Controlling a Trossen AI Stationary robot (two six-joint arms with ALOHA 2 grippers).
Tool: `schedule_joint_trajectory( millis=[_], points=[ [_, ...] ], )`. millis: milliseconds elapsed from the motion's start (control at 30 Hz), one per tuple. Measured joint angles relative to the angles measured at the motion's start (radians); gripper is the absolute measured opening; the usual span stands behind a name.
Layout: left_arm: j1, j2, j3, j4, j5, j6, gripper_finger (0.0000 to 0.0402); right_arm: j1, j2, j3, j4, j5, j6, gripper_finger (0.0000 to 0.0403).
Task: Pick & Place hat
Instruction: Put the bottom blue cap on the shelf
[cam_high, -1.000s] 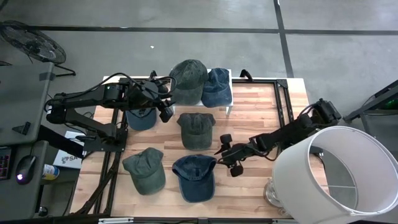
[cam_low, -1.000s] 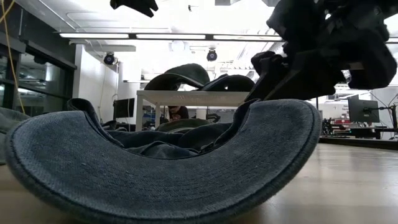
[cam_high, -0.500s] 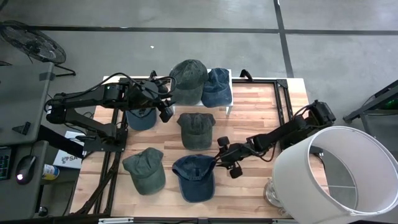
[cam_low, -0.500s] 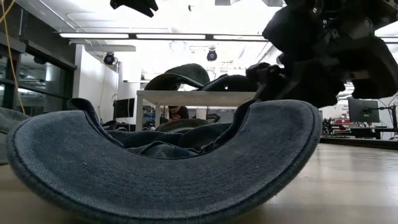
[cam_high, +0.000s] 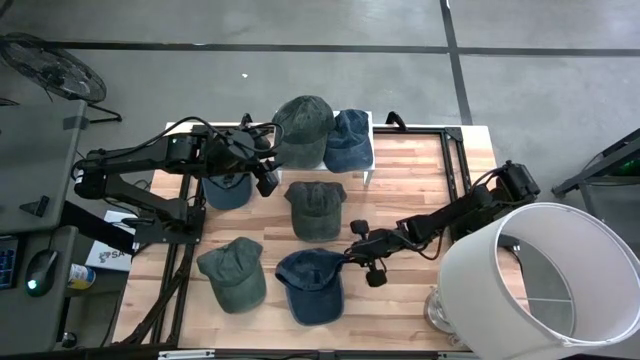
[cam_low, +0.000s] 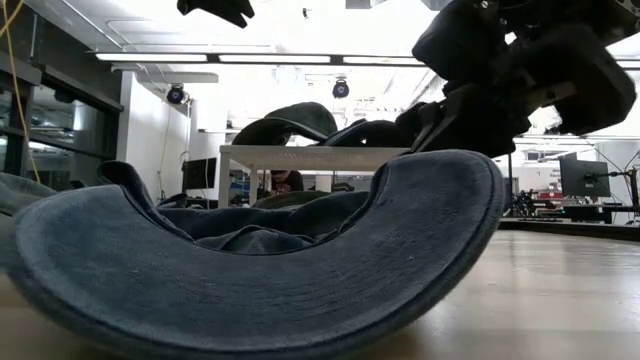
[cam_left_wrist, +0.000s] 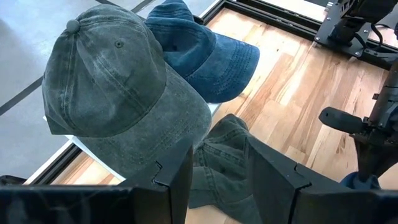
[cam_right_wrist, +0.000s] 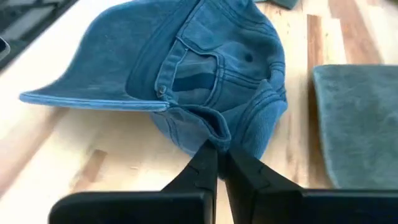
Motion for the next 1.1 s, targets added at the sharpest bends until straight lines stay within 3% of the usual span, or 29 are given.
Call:
schedule_joint_trajectory(
  millis=[333,1100],
  points=[
    [0.000,0.000,0.000,0.001,0.030,-0.001,0.0140,0.000,0.000,0.104,-0.051,0.029,0.202,0.0005],
    [0.000,0.000,0.000,0.080,0.131,-0.028,0.0140,-0.003,-0.001,0.606,-0.449,-0.003,0.071,0.0001]
  ],
)
